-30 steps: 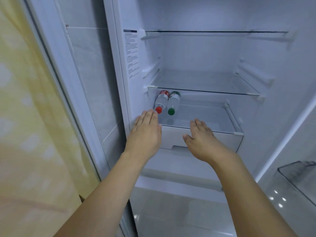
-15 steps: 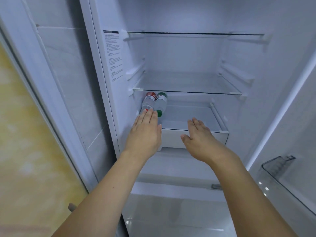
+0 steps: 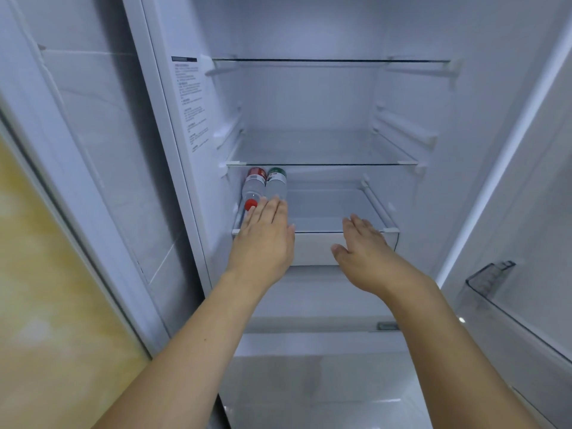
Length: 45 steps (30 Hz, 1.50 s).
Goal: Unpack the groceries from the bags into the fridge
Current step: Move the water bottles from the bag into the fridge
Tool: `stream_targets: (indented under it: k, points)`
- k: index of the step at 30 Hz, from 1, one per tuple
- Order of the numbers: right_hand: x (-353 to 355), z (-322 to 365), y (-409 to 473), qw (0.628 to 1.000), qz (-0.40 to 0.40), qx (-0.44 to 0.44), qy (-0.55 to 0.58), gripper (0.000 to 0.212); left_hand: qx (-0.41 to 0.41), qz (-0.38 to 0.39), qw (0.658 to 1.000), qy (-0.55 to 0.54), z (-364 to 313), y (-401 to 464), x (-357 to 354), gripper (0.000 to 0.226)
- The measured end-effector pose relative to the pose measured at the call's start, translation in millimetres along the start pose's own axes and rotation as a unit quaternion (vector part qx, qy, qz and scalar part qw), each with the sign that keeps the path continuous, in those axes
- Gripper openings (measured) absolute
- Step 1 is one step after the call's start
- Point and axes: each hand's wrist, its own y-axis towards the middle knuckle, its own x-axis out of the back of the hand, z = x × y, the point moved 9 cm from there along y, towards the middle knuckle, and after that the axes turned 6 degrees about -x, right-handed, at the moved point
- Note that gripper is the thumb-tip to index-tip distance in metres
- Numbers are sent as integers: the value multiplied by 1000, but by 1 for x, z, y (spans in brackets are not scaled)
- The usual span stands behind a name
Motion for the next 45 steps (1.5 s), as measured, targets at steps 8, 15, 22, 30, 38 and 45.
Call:
stream_targets:
  k: [8,15,22,30,38,45]
  points:
    - [4,-7,-7,1000,-15,-26,-1,62,-36,3,999,-10,-2,5,0,54]
    - [12,-25,-20,997,-40,-62,-7,63,-37,-6,997,-61,-7,12,8,51]
    - [-1,3,-24,999,-17,-39,-6,62,-25,-10,998,-49,-5,-5,15,54]
    - [0,49,-16,999,-14,44,-26,61,34,12,999,-1,17,-32,36,55]
    - [-13,108,-26,983,18,182,-28,63,139,14,989,37,38,-90,67,57]
    - [-23,121,-50,967,48,251,-24,61,209,7,975,73,39,-134,88,56]
